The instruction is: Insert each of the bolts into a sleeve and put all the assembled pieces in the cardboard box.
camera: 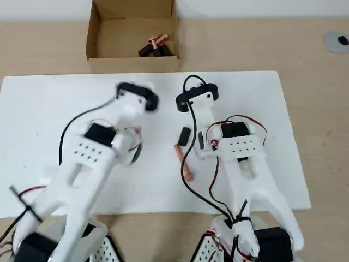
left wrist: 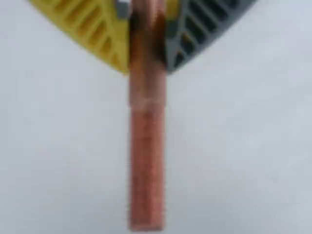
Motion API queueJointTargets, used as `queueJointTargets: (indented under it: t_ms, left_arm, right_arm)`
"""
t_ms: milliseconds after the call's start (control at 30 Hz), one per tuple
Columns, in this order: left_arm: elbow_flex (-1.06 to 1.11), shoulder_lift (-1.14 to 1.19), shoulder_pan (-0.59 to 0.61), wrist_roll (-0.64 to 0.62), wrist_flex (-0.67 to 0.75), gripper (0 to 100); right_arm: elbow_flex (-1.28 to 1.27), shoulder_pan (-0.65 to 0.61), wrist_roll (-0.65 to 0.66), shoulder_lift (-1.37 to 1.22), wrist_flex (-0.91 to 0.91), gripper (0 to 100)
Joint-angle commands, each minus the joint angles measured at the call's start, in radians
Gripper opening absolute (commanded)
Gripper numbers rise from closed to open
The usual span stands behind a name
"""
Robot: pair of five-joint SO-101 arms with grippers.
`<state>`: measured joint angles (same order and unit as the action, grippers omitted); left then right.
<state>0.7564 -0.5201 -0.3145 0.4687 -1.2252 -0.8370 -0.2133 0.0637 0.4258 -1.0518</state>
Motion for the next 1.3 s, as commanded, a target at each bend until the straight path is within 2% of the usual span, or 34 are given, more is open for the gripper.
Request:
queueJointTargets:
  t_ms: [0, 167, 300, 367, 433, 567, 700, 800, 867, 1000, 1100, 1167, 1267]
  left_arm:
    - [0.041, -0.108, 0.04, 0.44, -0.049, 1]
    - [0.16, -0.133, 0.08, 0.718, 0.021, 1]
    - [0.252, -0.133, 0.121, 0.775, 0.089, 1]
    - [0.272, -0.133, 0.137, 0.776, 0.115, 3]
    - [0.269, -0.133, 0.155, 0.758, 0.132, 9]
    - [0.213, -0.139, 0.175, 0.606, 0.178, 20]
    - [0.14, -0.14, 0.167, 0.479, 0.138, 30]
    - [0.061, -0.14, 0.17, 0.327, 0.071, 35]
    - [-0.011, -0.14, 0.178, 0.135, 0.023, 35]
    - [-0.075, -0.133, 0.187, -0.454, -0.061, 35]
    - [0.006, -0.139, 0.173, -0.867, 0.005, 35]
    - [0.06, -0.142, 0.198, -1.013, -0.011, 35]
    - [0.075, -0.136, 0.198, -1.043, -0.02, 35]
  right_arm:
    - [-0.007, -0.013, -0.006, 0.036, 0.009, 1.2]
    - [-0.01, -0.013, -0.003, 0.038, 0.009, 1.2]
    - [-0.013, -0.013, -0.002, 0.038, 0.011, 1.2]
    - [-0.013, -0.013, -0.002, 0.038, 0.012, 1.2]
    - [-0.013, -0.013, 0.0, 0.038, 0.012, 1.2]
    - [-0.013, -0.013, 0.0, 0.036, 0.012, 1.2]
    - [-0.013, -0.013, 0.0, 0.036, 0.012, 1.2]
    - [-0.013, -0.013, 0.0, 0.036, 0.012, 1.2]
    - [-0.013, -0.013, 0.0, 0.036, 0.012, 1.2]
    - [-0.013, -0.013, 0.0, 0.036, 0.011, 1.2]
    - [-0.013, -0.013, 0.0, 0.036, 0.011, 1.2]
    - [-0.013, -0.013, 0.0, 0.036, 0.011, 1.2]
    - [-0.013, -0.013, 0.0, 0.036, 0.011, 1.2]
